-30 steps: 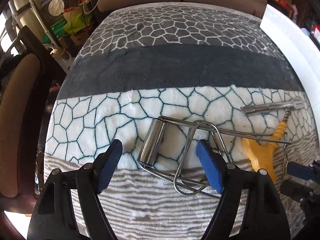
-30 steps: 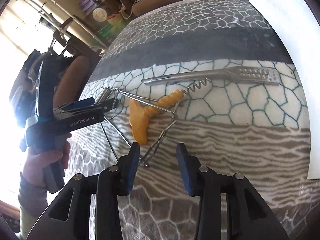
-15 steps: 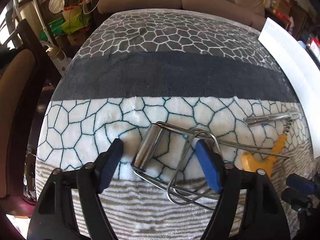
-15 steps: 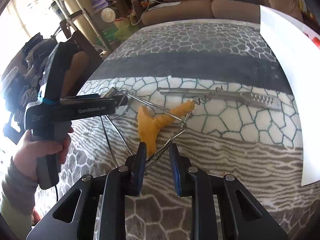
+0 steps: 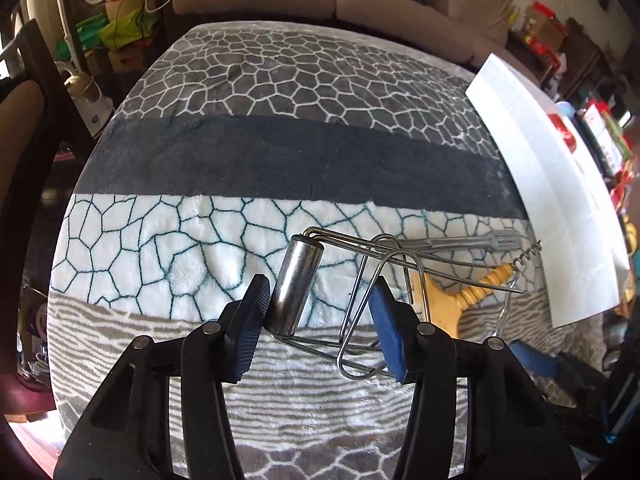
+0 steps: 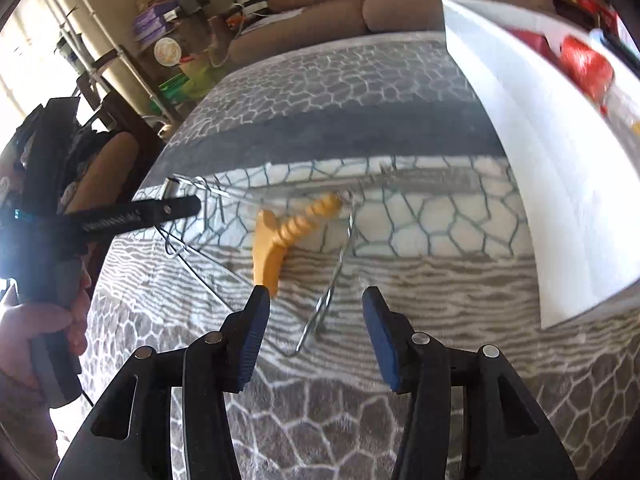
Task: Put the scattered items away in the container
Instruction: 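Lift the wire rack with the right tool and carry it over the white box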
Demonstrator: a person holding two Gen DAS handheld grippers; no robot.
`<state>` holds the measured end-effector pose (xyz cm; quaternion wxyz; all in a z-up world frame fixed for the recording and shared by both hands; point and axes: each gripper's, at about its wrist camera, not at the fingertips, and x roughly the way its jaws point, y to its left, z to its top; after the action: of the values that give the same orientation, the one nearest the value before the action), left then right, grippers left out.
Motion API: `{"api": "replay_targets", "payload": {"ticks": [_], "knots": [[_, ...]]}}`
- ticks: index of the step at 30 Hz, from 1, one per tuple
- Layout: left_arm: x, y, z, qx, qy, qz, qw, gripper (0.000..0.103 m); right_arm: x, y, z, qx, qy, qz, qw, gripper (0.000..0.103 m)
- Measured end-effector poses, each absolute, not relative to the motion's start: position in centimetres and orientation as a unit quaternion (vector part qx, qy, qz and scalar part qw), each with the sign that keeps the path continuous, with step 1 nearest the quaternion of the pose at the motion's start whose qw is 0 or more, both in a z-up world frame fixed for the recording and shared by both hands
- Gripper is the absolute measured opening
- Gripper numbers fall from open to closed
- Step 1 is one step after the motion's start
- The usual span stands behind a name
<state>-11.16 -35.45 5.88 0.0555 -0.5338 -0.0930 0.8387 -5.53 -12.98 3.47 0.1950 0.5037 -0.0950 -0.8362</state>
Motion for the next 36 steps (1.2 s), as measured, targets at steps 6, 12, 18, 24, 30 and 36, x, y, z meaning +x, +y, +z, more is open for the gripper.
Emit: {"api": "replay_targets", "payload": {"ticks": [6, 12, 18, 24, 30, 36], "knots": [[-10.2, -34.4, 8.1, -0.523, -0.098, 0.843, 0.078, 0.023, -5.7, -11.1, 1.7, 0.505, -0.183, -0.815, 0.218, 0.052], [-10.3, -34.4, 6.6, -0.540, -0.095, 0.832, 0.082, 0.026, -7.8, -10.5, 1.8, 0.507, -0.167, -0.821, 0.204, 0.053], [-11.0, -35.3, 5.0, -0.551, -0.164, 0.811, 0.113, 0.026, -8.5, -9.2, 0.6, 0.504, -0.289, -0.772, 0.256, 0.054], [-11.0, -33.8, 5.3, -0.555, -0.134, 0.815, 0.106, 0.027, -8.7, -8.6, 0.0, 0.470, -0.406, -0.749, 0.229, 0.063], [-10.6, -32.7, 6.1, -0.551, -0.152, 0.808, 0.146, 0.027, -8.2, -8.9, -1.7, 0.439, -0.480, -0.738, 0.182, 0.011], [-11.2, -34.7, 5.3, -0.554, -0.176, 0.809, 0.088, 0.052, -7.1, -10.0, -0.3, 0.417, -0.392, -0.801, 0.177, 0.013]]}}
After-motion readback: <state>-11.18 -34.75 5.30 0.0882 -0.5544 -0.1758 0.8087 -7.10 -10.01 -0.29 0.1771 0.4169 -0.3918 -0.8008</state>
